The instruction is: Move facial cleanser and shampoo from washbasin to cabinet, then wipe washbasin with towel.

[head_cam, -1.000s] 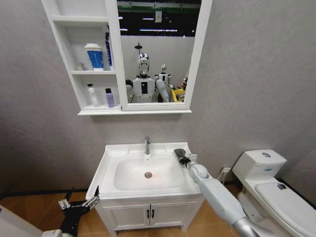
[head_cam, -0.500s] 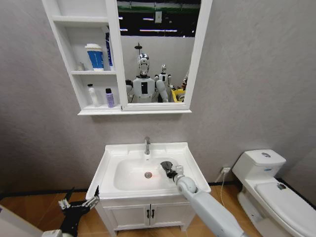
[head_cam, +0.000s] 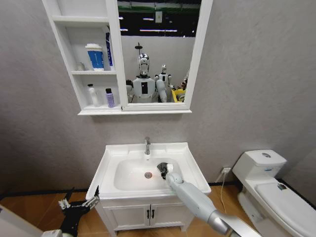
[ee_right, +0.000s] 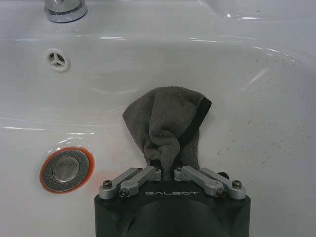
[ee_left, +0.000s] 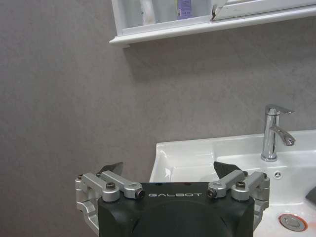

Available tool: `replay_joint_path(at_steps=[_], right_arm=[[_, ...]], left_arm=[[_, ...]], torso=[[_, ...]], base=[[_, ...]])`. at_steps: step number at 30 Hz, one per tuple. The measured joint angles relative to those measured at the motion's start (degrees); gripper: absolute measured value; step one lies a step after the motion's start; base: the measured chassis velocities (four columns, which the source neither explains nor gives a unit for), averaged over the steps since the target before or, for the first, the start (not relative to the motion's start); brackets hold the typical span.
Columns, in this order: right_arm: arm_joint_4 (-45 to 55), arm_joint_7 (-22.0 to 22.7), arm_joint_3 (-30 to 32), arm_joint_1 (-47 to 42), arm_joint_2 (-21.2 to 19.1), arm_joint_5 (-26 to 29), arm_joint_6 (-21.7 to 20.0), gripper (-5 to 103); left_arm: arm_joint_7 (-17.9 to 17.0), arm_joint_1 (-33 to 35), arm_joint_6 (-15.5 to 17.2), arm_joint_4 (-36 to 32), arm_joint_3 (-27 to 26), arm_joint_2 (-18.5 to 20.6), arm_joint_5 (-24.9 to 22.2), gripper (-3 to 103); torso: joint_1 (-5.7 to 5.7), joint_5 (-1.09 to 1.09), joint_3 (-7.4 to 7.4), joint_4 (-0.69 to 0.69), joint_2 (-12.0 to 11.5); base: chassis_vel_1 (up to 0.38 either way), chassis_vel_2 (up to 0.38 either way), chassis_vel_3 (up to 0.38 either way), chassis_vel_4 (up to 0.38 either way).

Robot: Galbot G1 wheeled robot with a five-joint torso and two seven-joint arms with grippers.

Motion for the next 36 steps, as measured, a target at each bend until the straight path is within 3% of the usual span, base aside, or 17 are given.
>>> replay_joint_path(at_steps=[17, 20, 22, 24, 27, 30, 31, 34, 36], right_arm=[[-6.2, -4.4, -2.6, 1.9, 10.6, 4.4, -0.1, 6], [-5.3, -7.7, -3.1, 1.5, 11.9, 5.6, 1.6, 6], [-4.3, -12.3, -3.3, 1.0, 11.9, 6.0, 6.4, 6], [-3.7, -12.9, -3.4, 0.8, 11.7, 6.0, 7.5, 6], [-3.2, -10.4, -2.9, 0.3, 10.9, 5.7, 6.8, 6], [-3.0, -2.7, -0.9, 0.0, 9.3, 3.7, 3.2, 6], [-3.0, -2.7, -0.9, 0.0, 9.3, 3.7, 3.2, 6], [-3.4, 1.2, 0.7, -0.1, 6.6, -3.6, 3.4, 6], [-3.4, 1.5, 0.7, 0.0, 5.9, -4.0, 3.6, 6]], left_arm=[[0.0, 0.0, 0.0, 0.0, 0.0, 0.0, 0.0, 100], [0.0, 0.0, 0.0, 0.0, 0.0, 0.0, 0.0, 100], [0.0, 0.0, 0.0, 0.0, 0.0, 0.0, 0.0, 100], [0.0, 0.0, 0.0, 0.0, 0.0, 0.0, 0.0, 100], [0.0, 0.0, 0.0, 0.0, 0.0, 0.0, 0.0, 100], [0.0, 0.0, 0.0, 0.0, 0.0, 0.0, 0.0, 100], [0.0, 0.0, 0.0, 0.0, 0.0, 0.0, 0.0, 100], [0.0, 0.0, 0.0, 0.0, 0.0, 0.0, 0.0, 100], [0.0, 0.0, 0.0, 0.0, 0.0, 0.0, 0.0, 100]], torso=[[0.03, 0.03, 0.05, -0.02, 0.0], [0.04, 0.07, 0.06, 0.01, -0.1], [0.04, 0.05, 0.06, 0.02, -0.1], [0.04, 0.05, 0.06, 0.02, -0.1], [0.04, 0.05, 0.05, 0.02, -0.1], [0.04, 0.05, 0.03, 0.01, 0.0], [0.04, 0.05, 0.03, 0.01, 0.0], [0.03, 0.04, 0.02, 0.01, 0.0], [0.02, 0.04, 0.02, 0.00, 0.0]], base=[[0.000, 0.000, 0.000, 0.000], [0.000, 0.000, 0.000, 0.000], [0.000, 0.000, 0.000, 0.000], [0.000, 0.000, 0.000, 0.000], [0.000, 0.000, 0.000, 0.000], [0.000, 0.000, 0.000, 0.000], [0.000, 0.000, 0.000, 0.000], [0.000, 0.000, 0.000, 0.000], [0.000, 0.000, 0.000, 0.000]])
